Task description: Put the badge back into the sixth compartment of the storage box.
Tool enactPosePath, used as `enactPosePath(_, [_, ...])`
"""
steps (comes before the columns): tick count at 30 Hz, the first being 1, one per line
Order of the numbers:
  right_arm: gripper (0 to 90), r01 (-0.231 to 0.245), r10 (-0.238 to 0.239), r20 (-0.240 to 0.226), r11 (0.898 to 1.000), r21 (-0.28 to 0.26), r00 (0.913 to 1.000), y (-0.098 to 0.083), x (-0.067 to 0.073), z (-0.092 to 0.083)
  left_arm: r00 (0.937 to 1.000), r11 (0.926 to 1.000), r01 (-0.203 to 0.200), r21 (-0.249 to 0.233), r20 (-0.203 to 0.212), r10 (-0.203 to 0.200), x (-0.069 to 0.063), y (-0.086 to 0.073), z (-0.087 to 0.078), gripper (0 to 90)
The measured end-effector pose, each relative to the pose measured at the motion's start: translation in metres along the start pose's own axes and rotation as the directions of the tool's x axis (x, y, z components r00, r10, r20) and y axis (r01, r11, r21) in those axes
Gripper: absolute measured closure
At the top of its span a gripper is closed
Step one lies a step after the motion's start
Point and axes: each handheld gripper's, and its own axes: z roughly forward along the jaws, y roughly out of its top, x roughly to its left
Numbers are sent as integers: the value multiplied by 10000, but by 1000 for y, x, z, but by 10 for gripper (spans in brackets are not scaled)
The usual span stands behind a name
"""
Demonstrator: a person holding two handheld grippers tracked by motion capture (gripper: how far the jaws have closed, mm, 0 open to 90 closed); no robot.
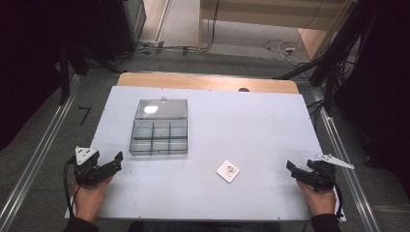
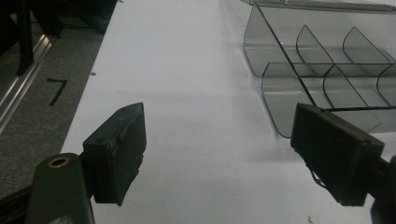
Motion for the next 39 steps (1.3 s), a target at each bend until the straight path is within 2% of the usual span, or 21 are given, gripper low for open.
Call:
enactPosePath(17, [136,304,-304,-136,9995,13,9994,2,10,1,10000,10000,10,-6,32,-10,-1,0,0,187])
enactPosePath(23, [136,116,-119,-450,9999,-60,9989,3,13,0,10000,10000,5,-13,19,-5,0,0,0,186])
enactPosePath(39, [136,660,-657,-728,9978,15,9952,5,33,4,10000,10000,28,-28,62,-28,0,0,0,186])
